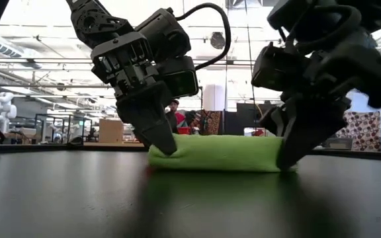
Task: Roll towel
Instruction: Roll the green towel on the table
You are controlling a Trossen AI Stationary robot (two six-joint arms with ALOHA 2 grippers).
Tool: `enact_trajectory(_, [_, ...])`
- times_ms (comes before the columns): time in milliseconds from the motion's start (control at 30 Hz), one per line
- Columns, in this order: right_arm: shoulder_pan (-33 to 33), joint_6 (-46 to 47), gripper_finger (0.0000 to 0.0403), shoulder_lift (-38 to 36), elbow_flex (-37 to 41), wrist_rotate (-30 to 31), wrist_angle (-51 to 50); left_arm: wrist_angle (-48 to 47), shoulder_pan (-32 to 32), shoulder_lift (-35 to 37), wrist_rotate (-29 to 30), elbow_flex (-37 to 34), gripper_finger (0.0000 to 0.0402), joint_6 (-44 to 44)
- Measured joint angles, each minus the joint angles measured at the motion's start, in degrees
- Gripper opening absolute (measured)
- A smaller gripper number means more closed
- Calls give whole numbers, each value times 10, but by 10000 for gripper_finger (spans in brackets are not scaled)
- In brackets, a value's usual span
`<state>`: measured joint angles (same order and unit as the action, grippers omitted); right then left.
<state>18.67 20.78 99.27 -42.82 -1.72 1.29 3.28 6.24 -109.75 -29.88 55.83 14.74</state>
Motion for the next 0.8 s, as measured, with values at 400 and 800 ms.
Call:
enact_trajectory(400, [-34, 28, 10, -21, 2, -111, -22, 23, 18, 13, 39, 0, 185, -23])
enact_trajectory(800, [-33, 49, 9, -21, 2, -154, -27, -13, 110, 129, 345, 0, 187, -214])
